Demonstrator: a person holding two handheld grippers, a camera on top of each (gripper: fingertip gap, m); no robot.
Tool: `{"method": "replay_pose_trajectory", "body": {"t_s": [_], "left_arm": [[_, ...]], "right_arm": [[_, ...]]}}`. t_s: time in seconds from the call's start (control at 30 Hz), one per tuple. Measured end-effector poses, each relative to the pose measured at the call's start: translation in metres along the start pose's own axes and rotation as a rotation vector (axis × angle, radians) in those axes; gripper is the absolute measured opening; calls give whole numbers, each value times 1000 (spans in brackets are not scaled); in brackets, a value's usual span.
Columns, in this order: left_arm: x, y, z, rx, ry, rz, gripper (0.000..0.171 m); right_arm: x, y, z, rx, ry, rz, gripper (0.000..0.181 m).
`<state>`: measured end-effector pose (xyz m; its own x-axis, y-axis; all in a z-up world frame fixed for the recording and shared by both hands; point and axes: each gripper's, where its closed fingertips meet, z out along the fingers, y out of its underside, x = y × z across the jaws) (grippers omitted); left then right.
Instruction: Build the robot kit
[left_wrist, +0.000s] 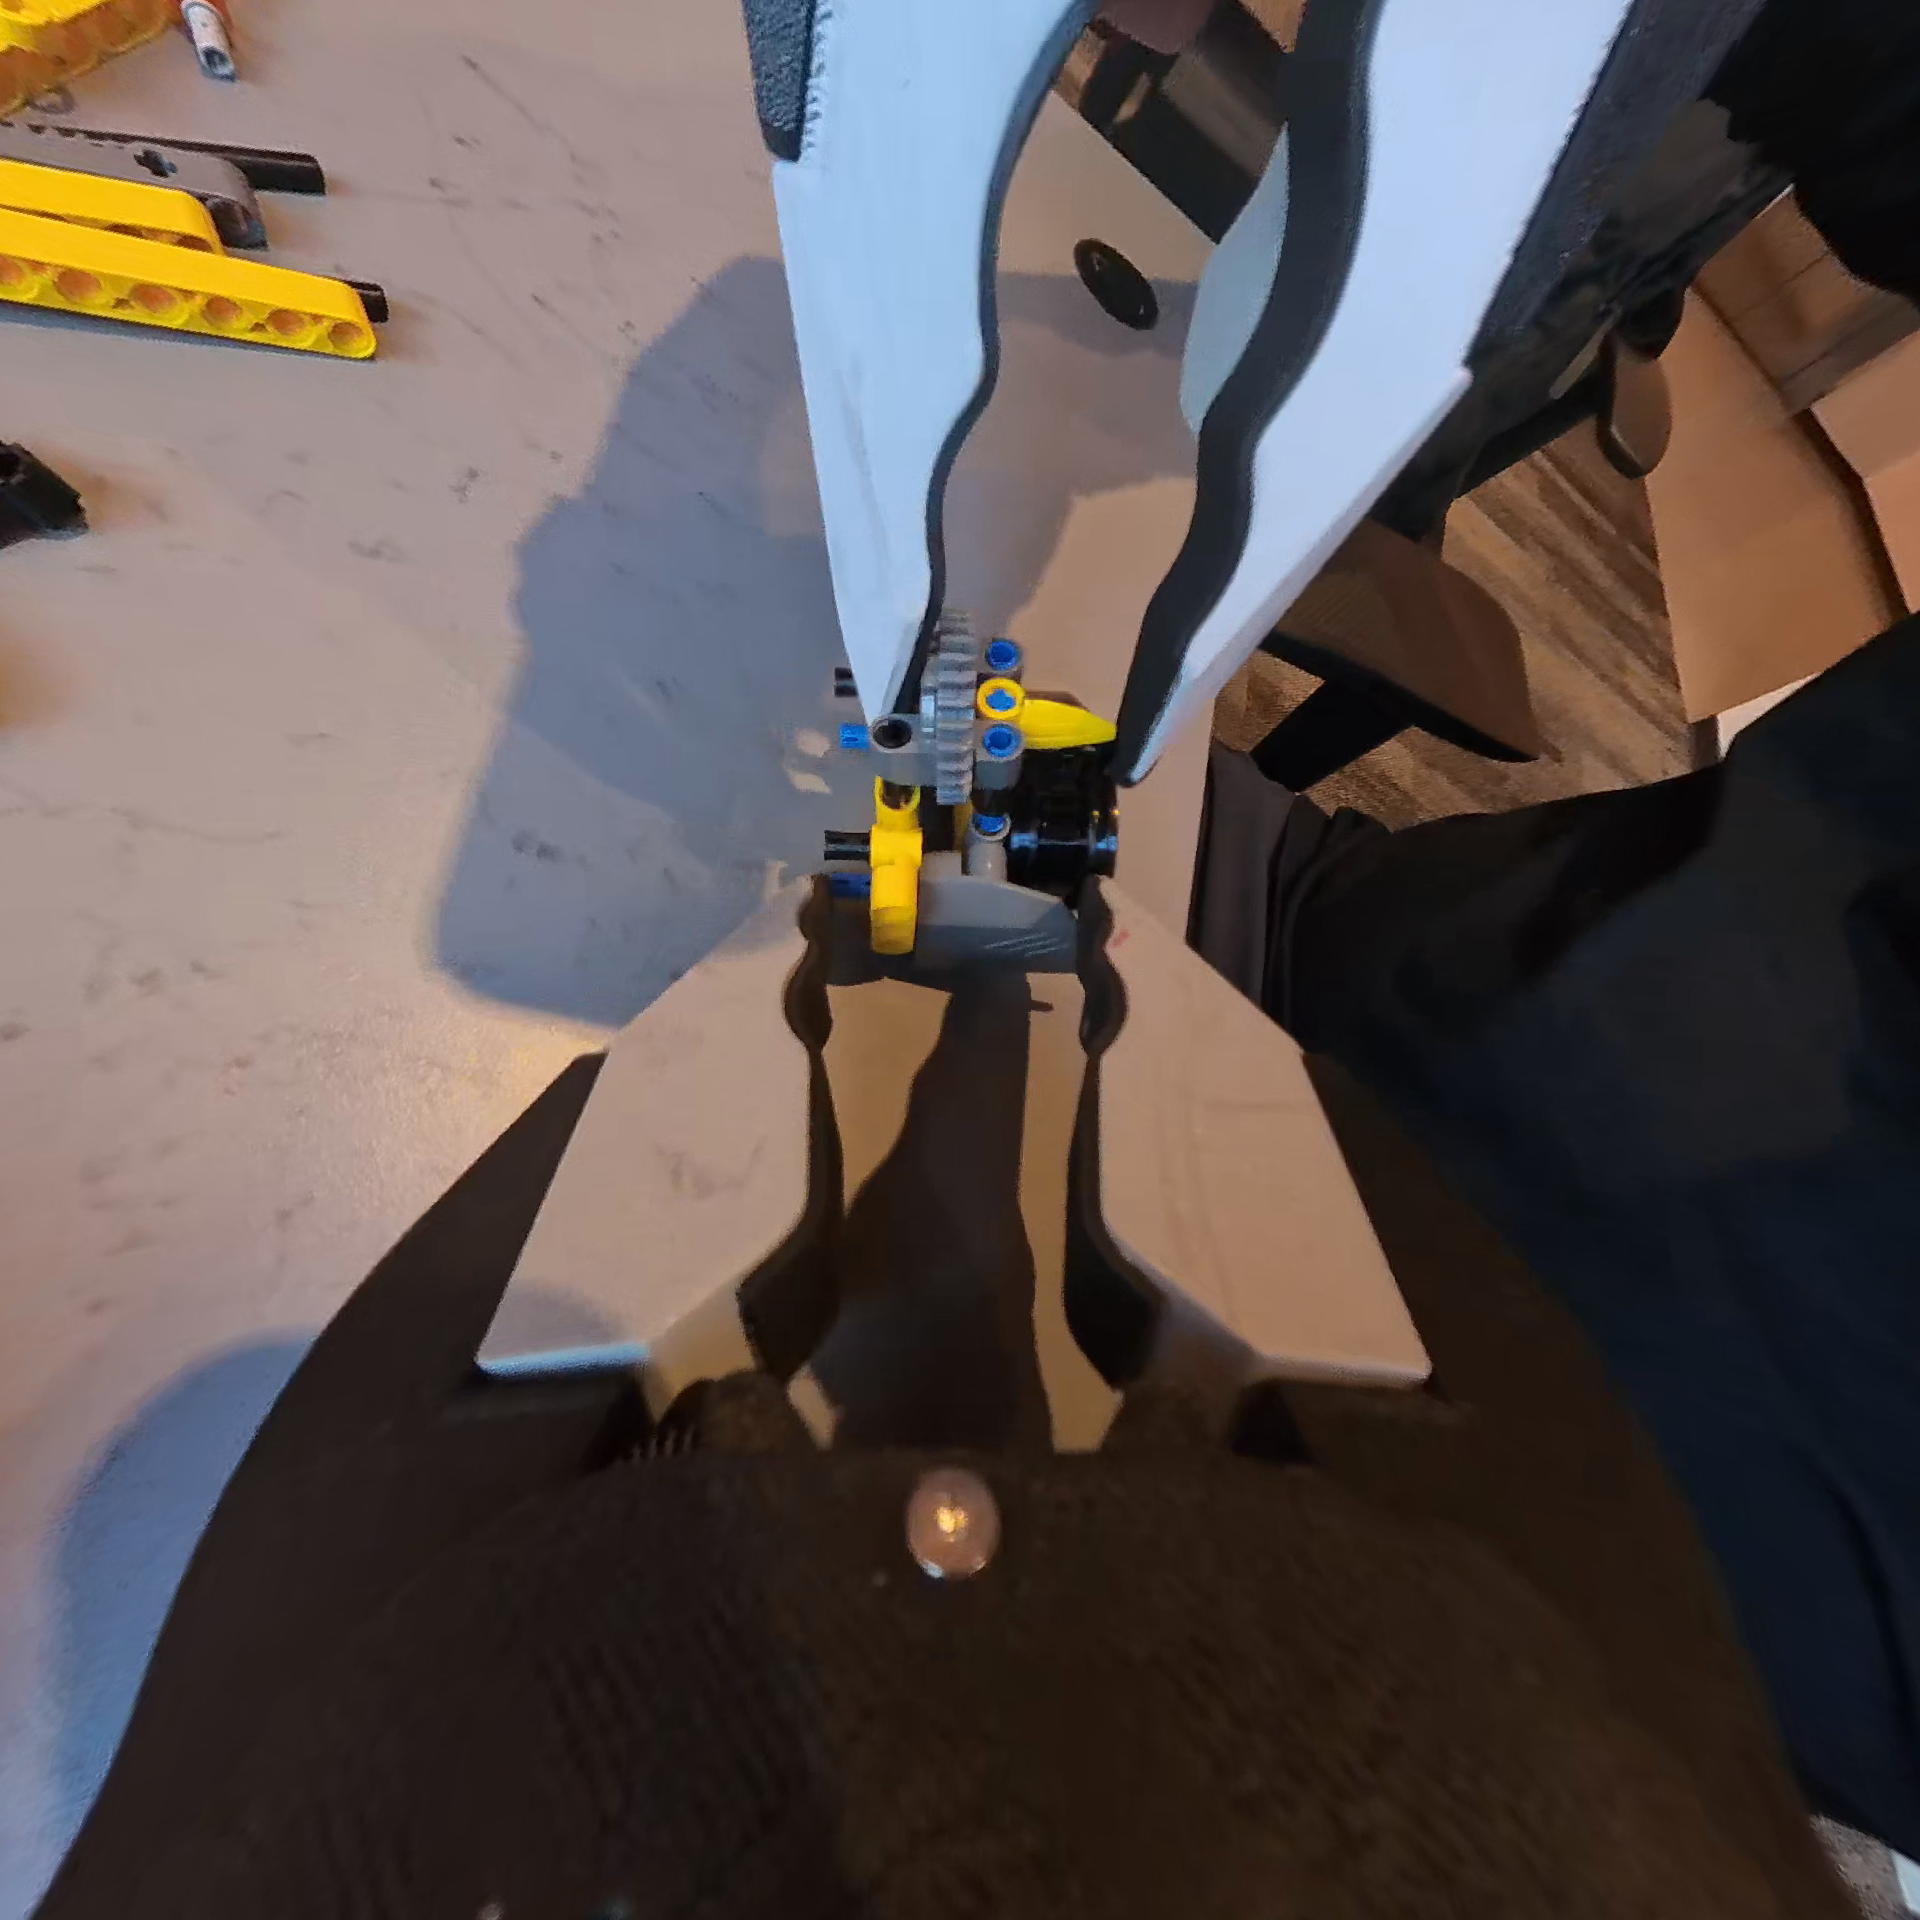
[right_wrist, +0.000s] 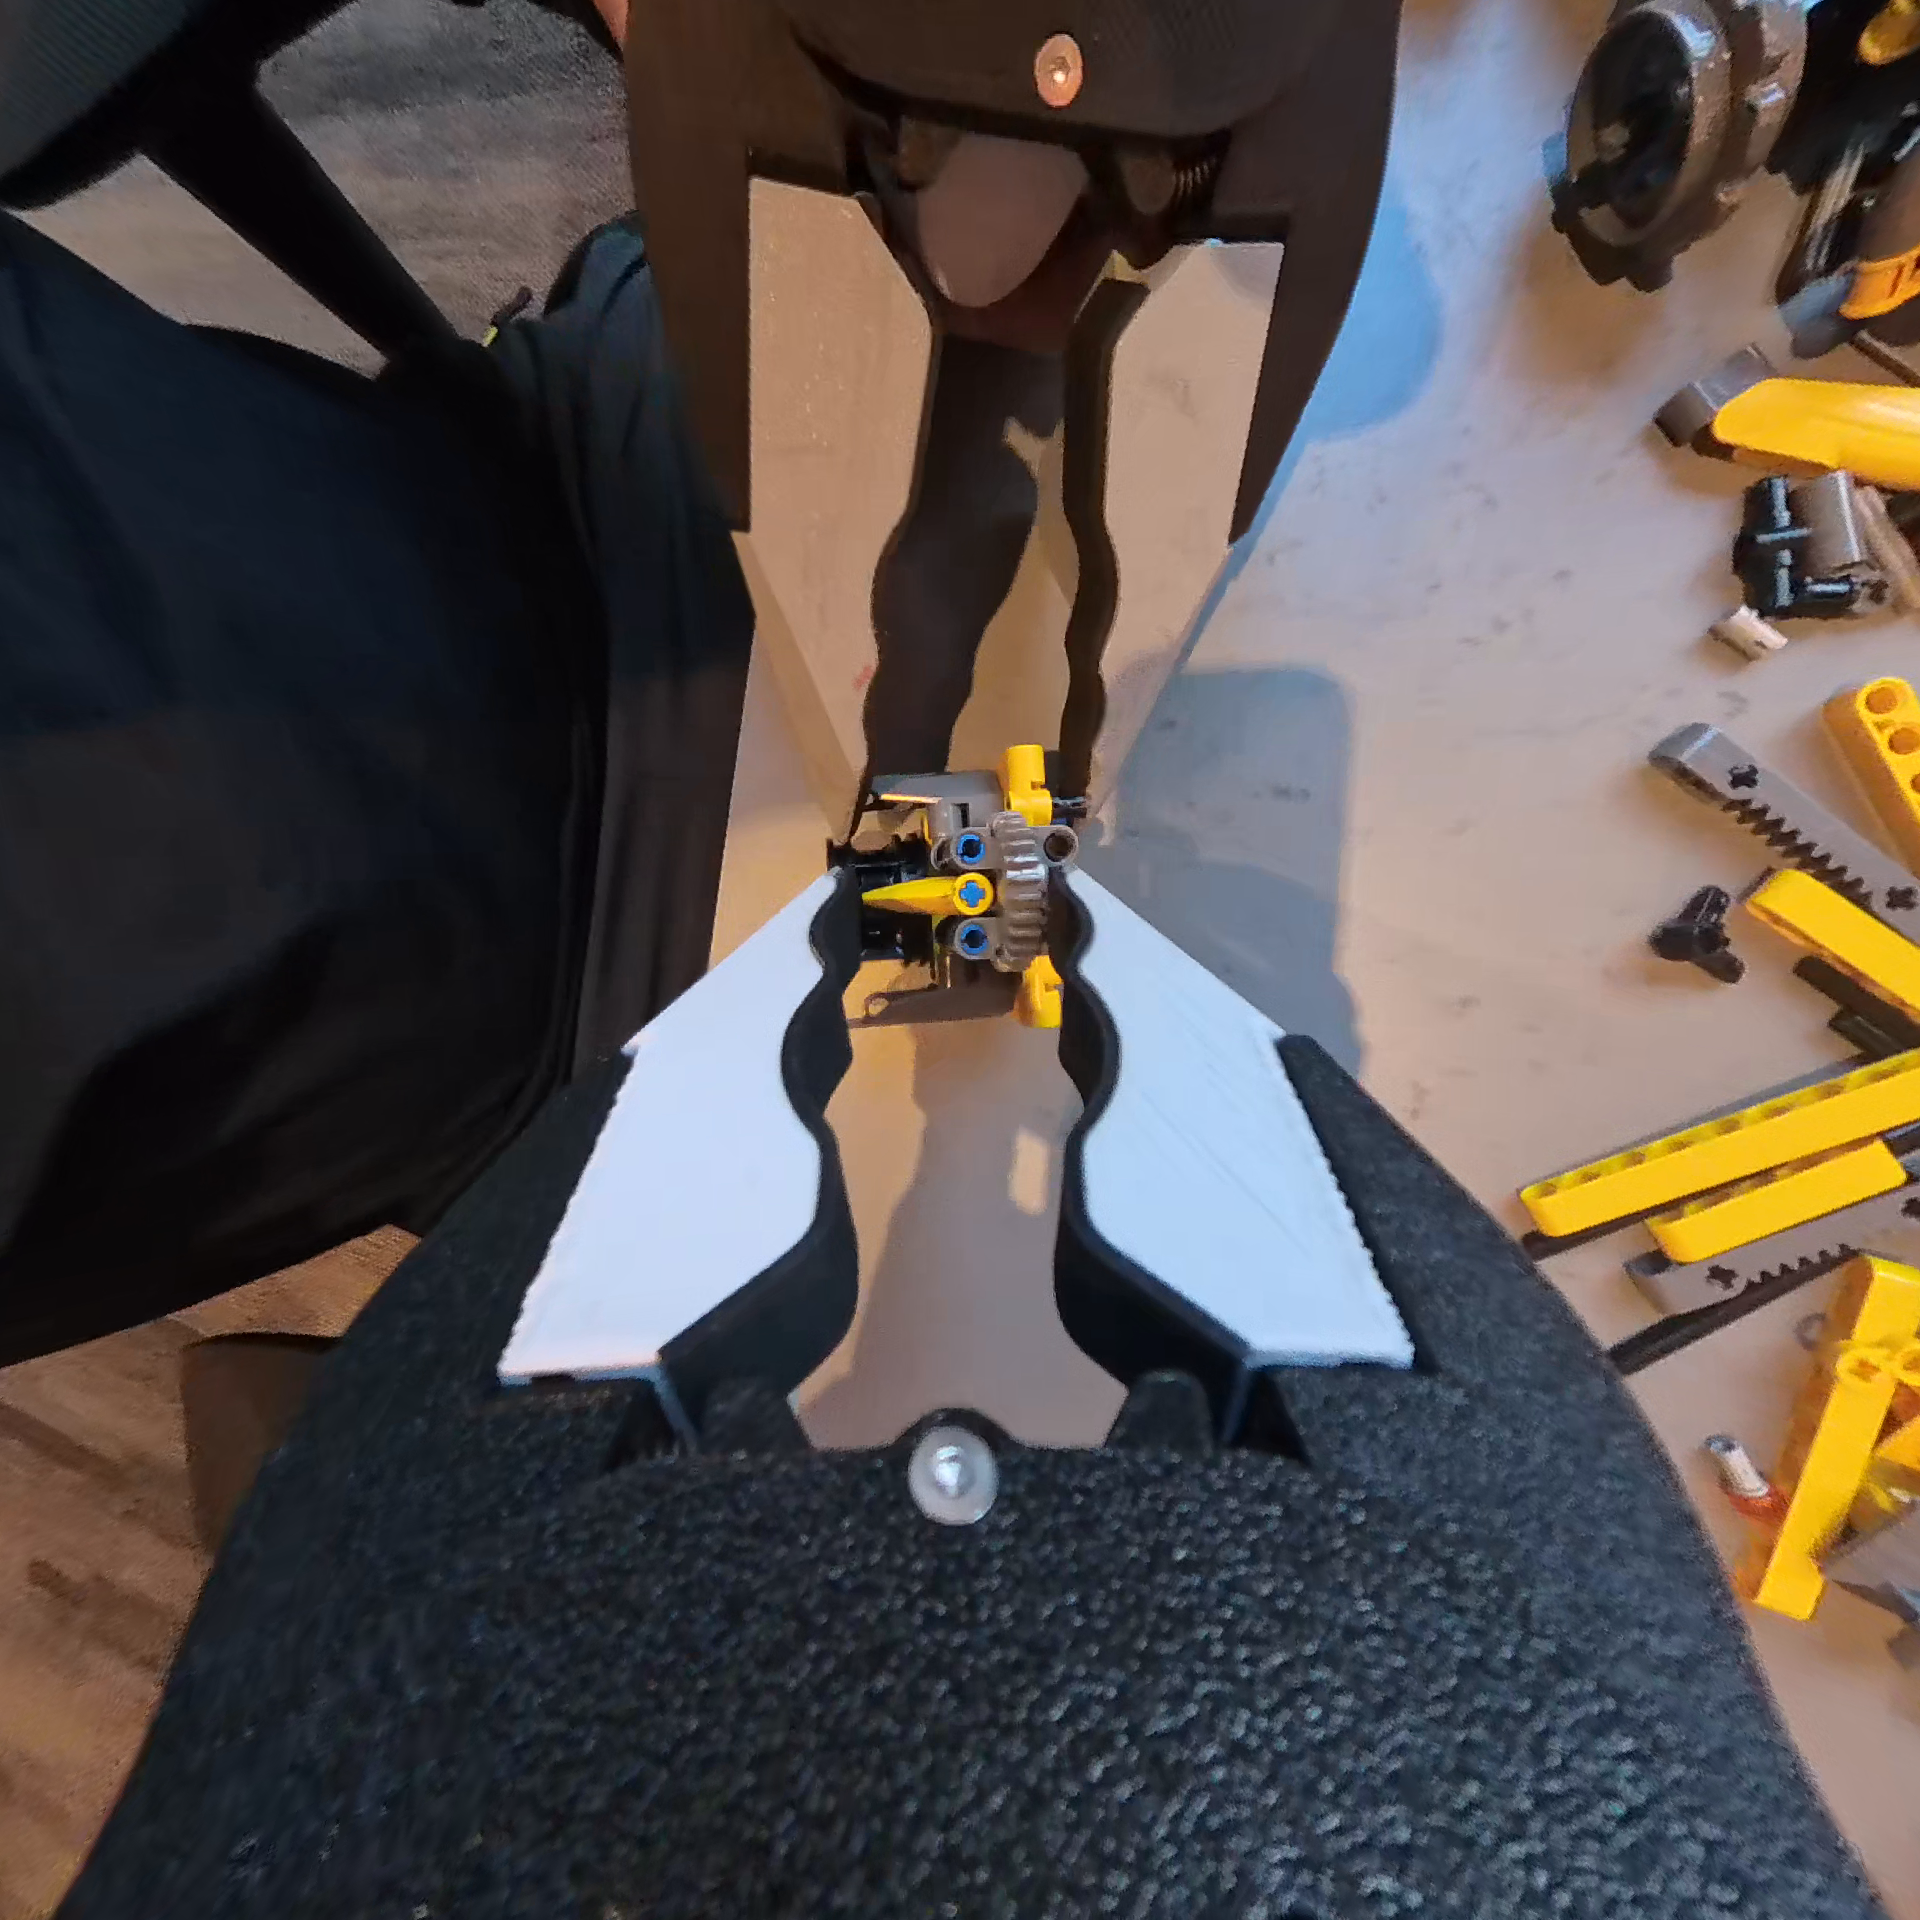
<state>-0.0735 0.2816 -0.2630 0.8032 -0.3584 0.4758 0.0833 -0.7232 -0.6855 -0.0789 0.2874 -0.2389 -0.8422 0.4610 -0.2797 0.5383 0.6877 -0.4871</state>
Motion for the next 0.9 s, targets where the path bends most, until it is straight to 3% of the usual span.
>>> {"method": "replay_pose_trajectory", "body": {"t_s": [0.13,0.9], "left_arm": [[0,-1,-1,8,20,-19,45],[1,0,0,11,-35,25,44]], "right_arm": [[0,1,-2,29,-39,52,36],[-4,1,3,12,151,-136,36]]}}
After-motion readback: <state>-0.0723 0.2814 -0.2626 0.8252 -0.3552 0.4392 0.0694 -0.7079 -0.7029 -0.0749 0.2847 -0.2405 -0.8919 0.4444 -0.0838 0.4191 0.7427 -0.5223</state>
